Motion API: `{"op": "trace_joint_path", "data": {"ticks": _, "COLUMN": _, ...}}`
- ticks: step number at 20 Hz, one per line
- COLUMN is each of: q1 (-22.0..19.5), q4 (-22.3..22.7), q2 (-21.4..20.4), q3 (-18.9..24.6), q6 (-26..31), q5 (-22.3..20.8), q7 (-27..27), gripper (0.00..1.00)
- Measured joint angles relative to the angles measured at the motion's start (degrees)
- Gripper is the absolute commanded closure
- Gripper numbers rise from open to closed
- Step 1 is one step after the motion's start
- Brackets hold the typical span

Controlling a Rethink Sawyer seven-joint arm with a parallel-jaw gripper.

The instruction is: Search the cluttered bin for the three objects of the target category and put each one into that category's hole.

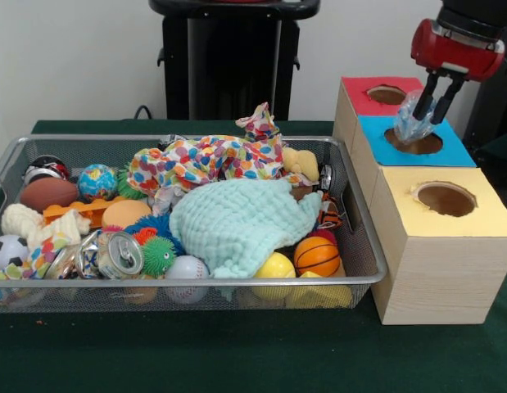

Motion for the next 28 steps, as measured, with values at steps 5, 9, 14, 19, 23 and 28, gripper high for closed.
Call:
{"op": "trace_joint_path", "data": {"ticks": 5, "q1": 0.48, "q4": -0.8, "q2": 0.81, "q3": -0.75, "q6": -0.78, "q5": 0.87, "q7": 0.0, "gripper": 1.0}}
{"op": "trace_joint_path", "data": {"ticks": 9, "q1": 1.16, "q4": -1.24, "q2": 2.43, "q3": -1.17, "q6": -1.35, "q5": 1.64, "q7": 0.0, "gripper": 0.0}}
{"op": "trace_joint_path", "data": {"ticks": 14, "q1": 1.89, "q4": -1.28, "q2": 3.57, "q3": -1.75, "q6": -1.54, "q5": 2.19, "q7": 0.0, "gripper": 0.0}}
{"op": "trace_joint_path", "data": {"ticks": 19, "q1": 2.38, "q4": -1.29, "q2": 3.92, "q3": -2.27, "q6": -1.54, "q5": 2.68, "q7": 0.0, "gripper": 0.0}}
{"op": "trace_joint_path", "data": {"ticks": 23, "q1": 2.25, "q4": -1.28, "q2": 3.25, "q3": -2.38, "q6": -1.54, "q5": 2.68, "q7": 0.0, "gripper": 0.0}}
{"op": "trace_joint_path", "data": {"ticks": 28, "q1": 0.95, "q4": -1.26, "q2": 0.5, "q3": -2.39, "q6": -1.53, "q5": 2.66, "q7": 0.0, "gripper": 0.0}}
